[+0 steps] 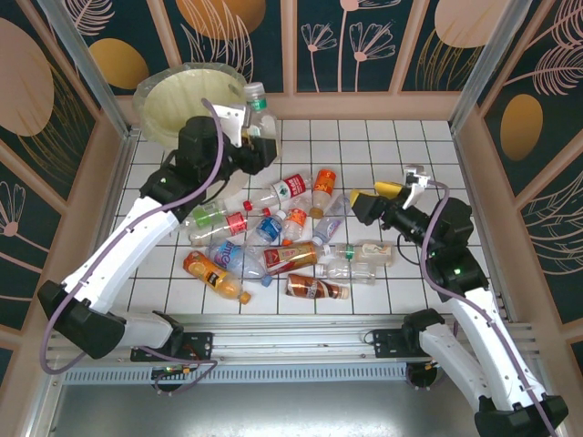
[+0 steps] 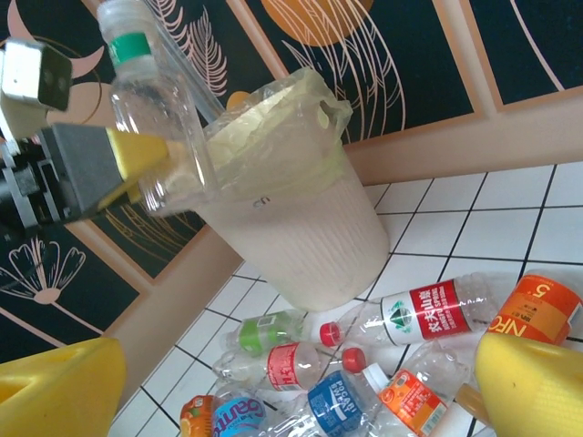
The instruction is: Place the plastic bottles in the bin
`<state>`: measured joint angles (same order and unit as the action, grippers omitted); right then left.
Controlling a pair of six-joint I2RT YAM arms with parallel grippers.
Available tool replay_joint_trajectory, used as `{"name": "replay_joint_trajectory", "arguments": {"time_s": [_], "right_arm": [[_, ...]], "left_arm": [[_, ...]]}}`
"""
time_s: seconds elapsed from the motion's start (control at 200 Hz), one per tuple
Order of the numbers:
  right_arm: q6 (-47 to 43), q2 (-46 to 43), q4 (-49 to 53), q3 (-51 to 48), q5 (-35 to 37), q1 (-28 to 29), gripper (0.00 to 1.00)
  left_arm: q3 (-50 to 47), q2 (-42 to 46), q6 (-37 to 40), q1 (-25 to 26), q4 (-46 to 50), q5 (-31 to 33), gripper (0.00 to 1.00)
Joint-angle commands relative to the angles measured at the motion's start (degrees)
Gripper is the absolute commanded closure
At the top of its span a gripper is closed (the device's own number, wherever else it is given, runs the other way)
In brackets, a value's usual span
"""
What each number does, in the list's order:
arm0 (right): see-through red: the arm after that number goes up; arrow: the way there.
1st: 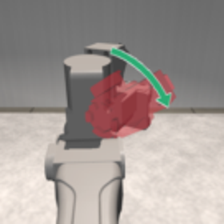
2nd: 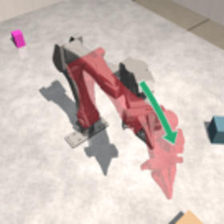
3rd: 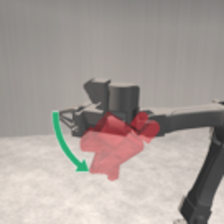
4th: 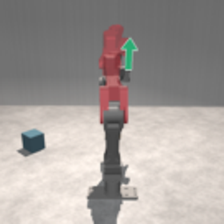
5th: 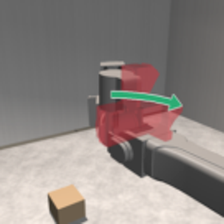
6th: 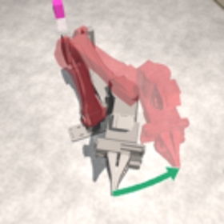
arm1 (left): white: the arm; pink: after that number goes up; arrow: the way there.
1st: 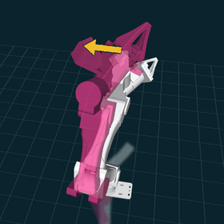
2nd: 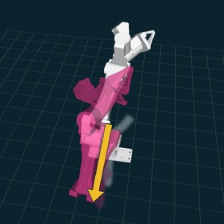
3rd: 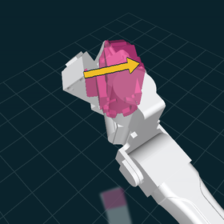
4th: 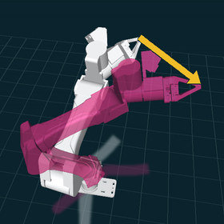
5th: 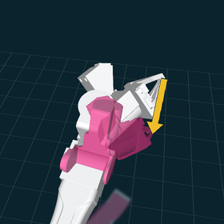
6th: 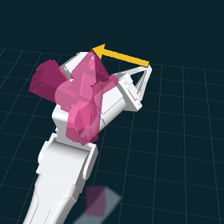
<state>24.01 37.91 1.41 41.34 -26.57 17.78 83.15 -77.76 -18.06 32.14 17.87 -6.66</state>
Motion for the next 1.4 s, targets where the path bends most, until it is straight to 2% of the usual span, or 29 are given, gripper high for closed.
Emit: {"name": "replay_joint_trajectory", "arguments": {"time_s": [0.0, 0.125, 0.47, 0.796, 1.021, 1.396], "right_arm": [[-1.50, 1.10, -3.12, 1.04, 0.35, 0.06, 0.02], [-1.86, 2.65, -3.17, 2.18, 0.69, 0.06, 0.02], [-3.33, 5.53, -3.69, 2.95, 0.84, 0.09, 0.03], [-3.89, 7.21, -1.68, 4.14, -0.12, 0.15, 0.03], [-3.69, 8.44, -0.48, 4.17, -0.55, 0.36, 0.03], [-2.65, 9.79, 2.17, 3.75, 0.56, 0.93, 0.03]], "left_arm": [[5.82, -1.89, 4.56, -0.77, 3.33, 3.43, 0.45], [12.71, -5.13, 6.25, -2.44, 5.78, 6.31, 0.45], [29.25, -16.32, 8.40, -10.69, 13.01, 8.88, 0.46], [35.44, -24.33, 11.22, -15.52, 20.42, 14.45, 0.46], [39.36, -29.98, 10.85, -18.84, 27.00, 13.34, 0.46], [44.29, -38.05, 10.07, -21.83, 31.52, 12.98, 0.45]]}}
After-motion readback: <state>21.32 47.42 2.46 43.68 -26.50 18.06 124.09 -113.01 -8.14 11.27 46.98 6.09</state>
